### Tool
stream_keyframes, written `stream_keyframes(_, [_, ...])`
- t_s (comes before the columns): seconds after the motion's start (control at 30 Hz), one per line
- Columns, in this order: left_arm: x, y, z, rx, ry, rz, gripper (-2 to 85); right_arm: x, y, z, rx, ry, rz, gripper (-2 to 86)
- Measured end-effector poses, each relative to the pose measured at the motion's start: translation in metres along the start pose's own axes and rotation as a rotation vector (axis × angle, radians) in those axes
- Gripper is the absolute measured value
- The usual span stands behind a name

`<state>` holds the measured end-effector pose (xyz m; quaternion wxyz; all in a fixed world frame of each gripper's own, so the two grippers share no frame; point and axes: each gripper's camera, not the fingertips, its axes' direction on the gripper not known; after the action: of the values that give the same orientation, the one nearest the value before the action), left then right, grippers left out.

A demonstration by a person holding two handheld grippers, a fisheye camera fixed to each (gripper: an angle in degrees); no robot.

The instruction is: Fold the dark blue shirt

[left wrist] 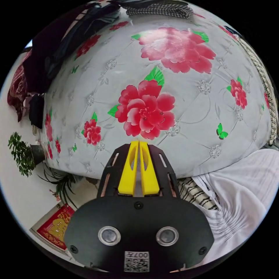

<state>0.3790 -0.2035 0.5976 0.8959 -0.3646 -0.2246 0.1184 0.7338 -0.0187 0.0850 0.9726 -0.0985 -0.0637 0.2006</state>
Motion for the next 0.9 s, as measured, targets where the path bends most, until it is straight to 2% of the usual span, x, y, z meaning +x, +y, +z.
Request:
stream_keyframes(0.17, [0.007,0.051,-0.001,0.088,0.319,-0.182,-1.0,0.027,-0.075,0.042,-0.064,0.02,0.016,9.5])
stream_keyframes(0.23, [0.013,0.071,0.002,0.109,0.43,-0.224,-1.0,0.034,-0.084,0.087,-0.224,0.072,0.02,8.4])
stream_keyframes(0.3, [0.017,0.08,0.005,0.105,0.457,-0.226,-1.0,0.038,-0.078,0.11,-0.301,0.075,0.021,7.2])
stream_keyframes(0.47, [0.03,0.088,0.0,0.144,0.351,-0.124,-0.8,0.046,-0.071,0.061,-0.212,-0.042,0.075,1.7])
stream_keyframes(0.57, [0.038,0.089,-0.009,0.225,0.291,-0.025,-0.3,0.034,-0.051,-0.015,-0.006,-0.235,0.009,0.3])
stream_keyframes(0.63, [0.04,0.089,-0.02,0.312,0.288,0.038,1.6,0.004,-0.029,-0.077,0.085,-0.503,-0.099,0.0])
stream_keyframes(0.67, [0.04,0.089,-0.023,0.337,0.296,0.055,2.4,-0.007,-0.023,-0.091,0.102,-0.572,-0.129,-0.1])
stream_keyframes(0.83, [0.036,0.095,-0.059,0.593,0.427,0.202,7.6,-0.195,0.055,-0.184,0.058,-0.937,-0.553,-0.2])
stream_keyframes(0.9, [0.028,0.101,-0.064,0.655,0.488,0.216,9.0,-0.261,0.088,-0.194,-0.009,-1.1,-0.64,-0.1])
